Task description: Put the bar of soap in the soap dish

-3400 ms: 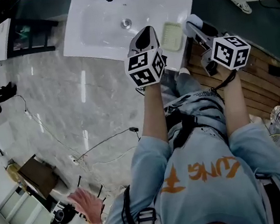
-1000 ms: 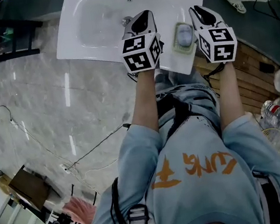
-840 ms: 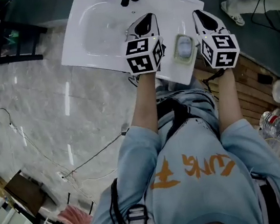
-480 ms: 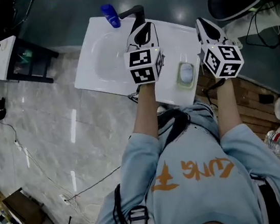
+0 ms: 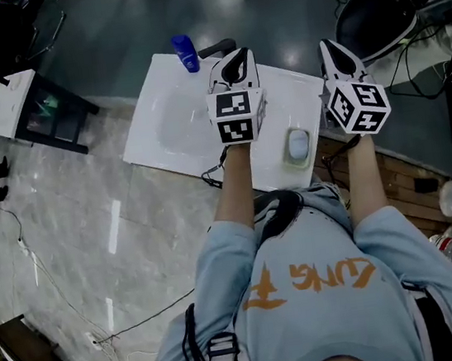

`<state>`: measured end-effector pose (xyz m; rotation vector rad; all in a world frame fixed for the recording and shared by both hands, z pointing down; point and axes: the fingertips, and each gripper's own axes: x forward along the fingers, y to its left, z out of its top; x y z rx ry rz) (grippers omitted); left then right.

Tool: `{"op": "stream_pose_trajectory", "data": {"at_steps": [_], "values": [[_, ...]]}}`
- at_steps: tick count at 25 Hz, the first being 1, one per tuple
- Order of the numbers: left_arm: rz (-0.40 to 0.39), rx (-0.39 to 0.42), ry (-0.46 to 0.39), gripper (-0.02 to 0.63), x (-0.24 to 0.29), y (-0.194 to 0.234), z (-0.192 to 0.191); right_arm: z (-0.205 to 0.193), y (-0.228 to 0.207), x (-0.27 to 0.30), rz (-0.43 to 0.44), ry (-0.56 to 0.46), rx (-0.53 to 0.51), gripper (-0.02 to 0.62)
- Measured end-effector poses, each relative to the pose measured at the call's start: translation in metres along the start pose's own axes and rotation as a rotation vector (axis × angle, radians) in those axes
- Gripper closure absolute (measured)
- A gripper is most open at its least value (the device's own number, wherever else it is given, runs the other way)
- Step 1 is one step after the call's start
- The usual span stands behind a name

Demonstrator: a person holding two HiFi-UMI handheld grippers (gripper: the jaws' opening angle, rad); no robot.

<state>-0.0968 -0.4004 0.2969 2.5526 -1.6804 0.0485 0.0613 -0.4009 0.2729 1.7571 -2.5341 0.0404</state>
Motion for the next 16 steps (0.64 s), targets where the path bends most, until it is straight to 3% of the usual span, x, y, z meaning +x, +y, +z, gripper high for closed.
{"op": "stream_pose_trajectory", "data": {"at_steps": [16], "values": [[0.052, -0.011, -0.002, 0.581, -0.027, 0.014, -0.004, 0.007, 0.022, -0.007, 0.033, -0.018, -0.054, 0.566]]}}
